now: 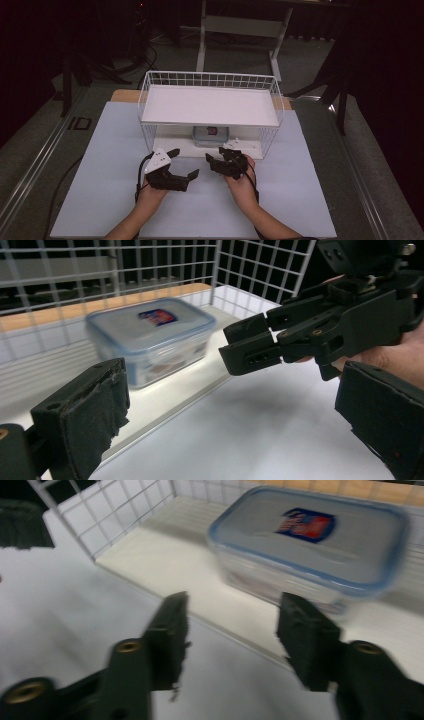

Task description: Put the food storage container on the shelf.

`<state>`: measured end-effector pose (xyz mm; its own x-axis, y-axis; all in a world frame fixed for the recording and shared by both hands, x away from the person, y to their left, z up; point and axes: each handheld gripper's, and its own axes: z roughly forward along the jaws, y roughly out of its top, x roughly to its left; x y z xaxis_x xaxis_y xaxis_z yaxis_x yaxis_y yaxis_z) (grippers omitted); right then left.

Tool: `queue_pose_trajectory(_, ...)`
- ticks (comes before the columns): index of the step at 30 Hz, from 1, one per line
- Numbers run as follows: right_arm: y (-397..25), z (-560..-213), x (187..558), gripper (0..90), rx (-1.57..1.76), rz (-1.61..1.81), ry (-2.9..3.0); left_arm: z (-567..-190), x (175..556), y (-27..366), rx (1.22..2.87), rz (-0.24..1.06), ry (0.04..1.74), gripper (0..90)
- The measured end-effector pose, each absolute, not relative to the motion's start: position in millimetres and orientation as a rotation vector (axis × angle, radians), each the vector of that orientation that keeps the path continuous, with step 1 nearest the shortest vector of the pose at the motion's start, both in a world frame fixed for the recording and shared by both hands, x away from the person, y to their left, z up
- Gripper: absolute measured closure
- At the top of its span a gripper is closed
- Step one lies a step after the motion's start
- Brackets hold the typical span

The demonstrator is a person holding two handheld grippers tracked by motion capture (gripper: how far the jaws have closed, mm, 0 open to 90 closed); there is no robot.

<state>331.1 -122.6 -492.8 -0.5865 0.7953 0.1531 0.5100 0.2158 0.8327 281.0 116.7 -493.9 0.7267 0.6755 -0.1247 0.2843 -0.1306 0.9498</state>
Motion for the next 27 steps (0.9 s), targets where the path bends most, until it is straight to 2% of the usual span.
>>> queue_pose_trajectory(1,-123,-493,331,34.4,1.223,1.311,2.188,-491,281,115,1.727,0.386,0.76,1.9)
queue_pose_trajectory(2,-129,-493,330,22.8,1.215,1.345,2.209,-490,280,114,1.73,0.378,0.755,1.9)
queue_pose_trajectory(5,-139,-492,326,15.9,1.234,1.398,2.208,-486,277,115,1.741,0.359,0.737,1.9)
queue_pose_trajectory(16,-167,-491,305,14.7,1.113,1.32,2.24,-479,263,130,1.732,0.347,0.746,1.9)
queue_pose_trajectory(27,-203,-485,284,14.9,1.132,1.329,2.197,-482,249,150,1.738,0.365,0.786,1.9)
